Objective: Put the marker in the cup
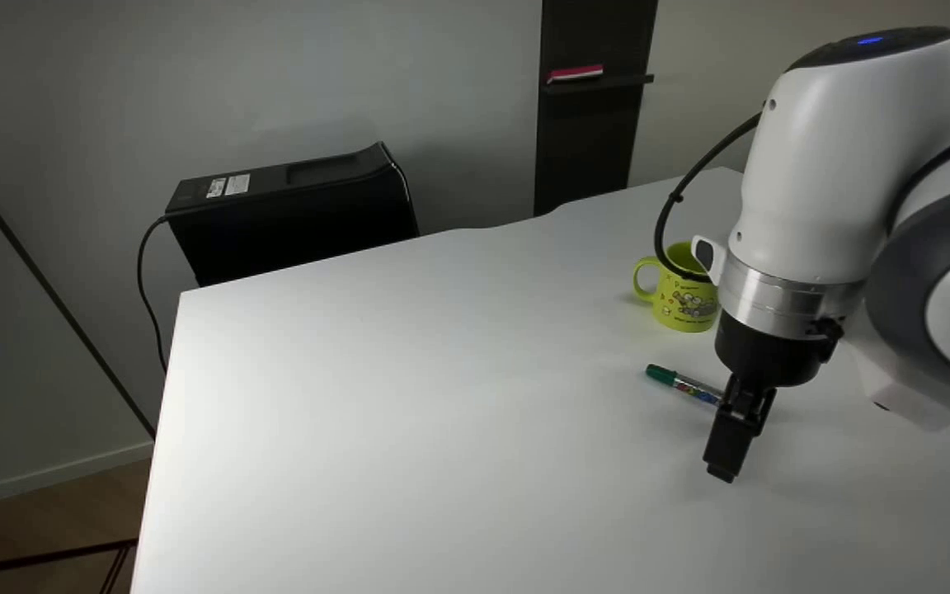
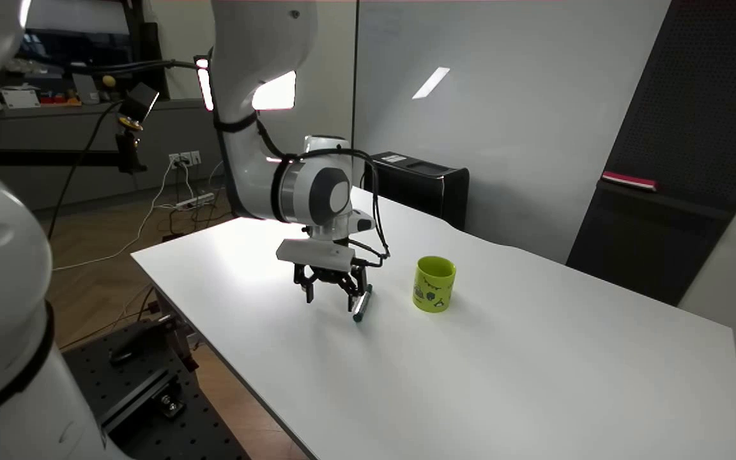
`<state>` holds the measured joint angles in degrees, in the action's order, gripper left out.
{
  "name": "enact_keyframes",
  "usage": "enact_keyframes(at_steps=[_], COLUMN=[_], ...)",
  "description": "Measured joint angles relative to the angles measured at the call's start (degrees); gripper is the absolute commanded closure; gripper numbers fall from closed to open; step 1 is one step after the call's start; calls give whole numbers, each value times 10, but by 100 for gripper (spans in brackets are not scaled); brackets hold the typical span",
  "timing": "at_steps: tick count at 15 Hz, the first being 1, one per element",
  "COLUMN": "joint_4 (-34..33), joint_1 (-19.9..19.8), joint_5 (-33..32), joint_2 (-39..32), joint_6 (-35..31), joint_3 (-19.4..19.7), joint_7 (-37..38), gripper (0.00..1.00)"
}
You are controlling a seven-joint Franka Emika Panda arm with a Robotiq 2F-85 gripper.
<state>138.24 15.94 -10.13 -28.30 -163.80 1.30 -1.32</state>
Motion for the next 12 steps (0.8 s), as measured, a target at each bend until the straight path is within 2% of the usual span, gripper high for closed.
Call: enact_keyframes(at_steps=[9,10,11,12], joint_4=[-91,-96,-99,-102], joint_1=[-5,-6,-8,-9], joint_5=[-2,-3,-3,-3], joint_2=[-56,-60,-64,-68], joint_6=[29,30,30,30], joint_3=[33,37,39,41], joint_7=[0,0,0,0], gripper=[0,25,25,31])
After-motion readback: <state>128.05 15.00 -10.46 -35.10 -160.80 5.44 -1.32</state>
